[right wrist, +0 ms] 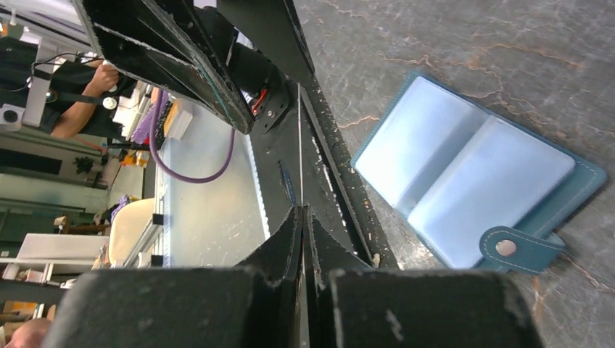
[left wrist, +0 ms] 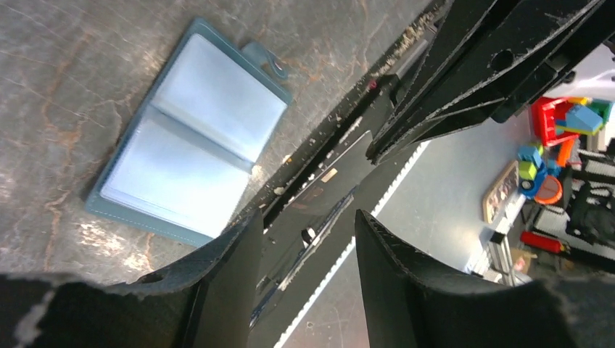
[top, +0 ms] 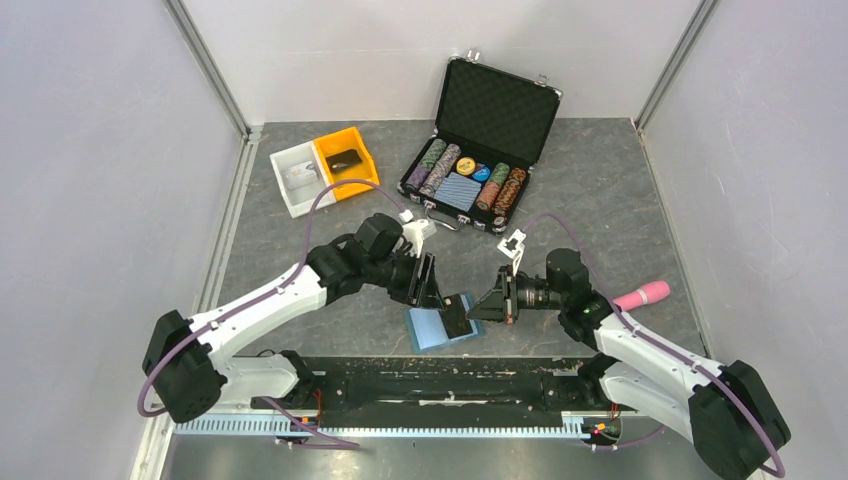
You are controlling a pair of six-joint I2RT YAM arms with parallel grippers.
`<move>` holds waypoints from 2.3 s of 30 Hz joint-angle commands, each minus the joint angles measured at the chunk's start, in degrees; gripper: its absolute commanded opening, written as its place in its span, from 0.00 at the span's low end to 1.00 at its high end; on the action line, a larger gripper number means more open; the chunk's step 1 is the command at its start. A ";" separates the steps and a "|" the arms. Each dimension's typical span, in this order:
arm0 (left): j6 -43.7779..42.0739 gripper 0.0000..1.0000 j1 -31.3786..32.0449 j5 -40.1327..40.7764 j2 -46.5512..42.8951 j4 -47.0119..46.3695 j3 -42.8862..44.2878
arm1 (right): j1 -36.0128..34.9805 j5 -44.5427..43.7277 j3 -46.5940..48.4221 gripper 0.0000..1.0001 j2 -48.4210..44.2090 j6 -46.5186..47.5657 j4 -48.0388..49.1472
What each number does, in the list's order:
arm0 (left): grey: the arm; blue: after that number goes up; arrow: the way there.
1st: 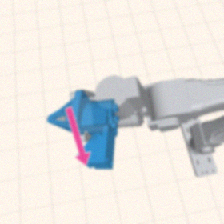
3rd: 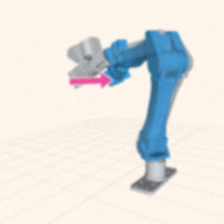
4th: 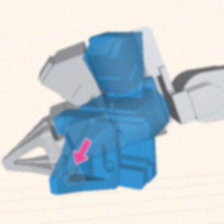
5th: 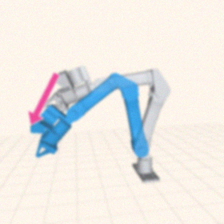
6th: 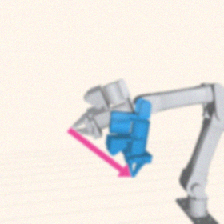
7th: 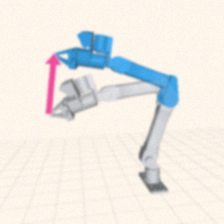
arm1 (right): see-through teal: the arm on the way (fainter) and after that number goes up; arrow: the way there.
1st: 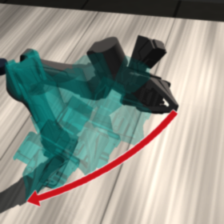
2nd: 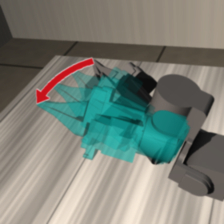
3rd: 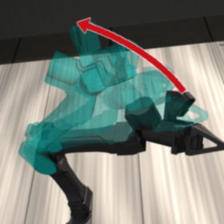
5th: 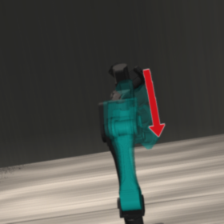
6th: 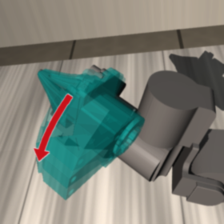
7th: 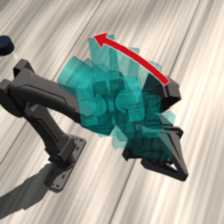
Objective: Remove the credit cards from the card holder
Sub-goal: Place the credit card in the storage box.
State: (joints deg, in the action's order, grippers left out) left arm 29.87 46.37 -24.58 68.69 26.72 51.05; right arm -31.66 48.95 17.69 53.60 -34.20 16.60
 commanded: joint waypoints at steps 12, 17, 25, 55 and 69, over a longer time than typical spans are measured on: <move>-6.03 0.57 0.12 -14.44 2.55 -3.99 1.95 | -2.04 6.20 -1.70 0.00 -0.21 -3.42 9.26; -5.97 0.51 0.04 -15.09 2.15 -4.89 2.09 | -2.86 6.31 -1.35 0.00 -0.15 -3.35 9.59; -5.29 0.03 0.08 -17.62 4.05 -5.63 2.74 | -2.88 6.32 -0.35 0.00 0.12 -1.16 6.71; 3.54 0.02 -35.91 35.02 4.92 -12.14 12.12 | -2.88 -18.80 2.35 0.98 -8.39 14.86 -11.61; 2.11 0.02 -41.29 34.85 34.78 -19.86 33.45 | -2.88 -19.49 5.70 0.98 -1.17 17.55 -11.80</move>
State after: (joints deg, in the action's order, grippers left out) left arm 32.08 5.69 9.06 97.82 10.39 77.25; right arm -34.39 30.48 20.36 50.65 -18.37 4.12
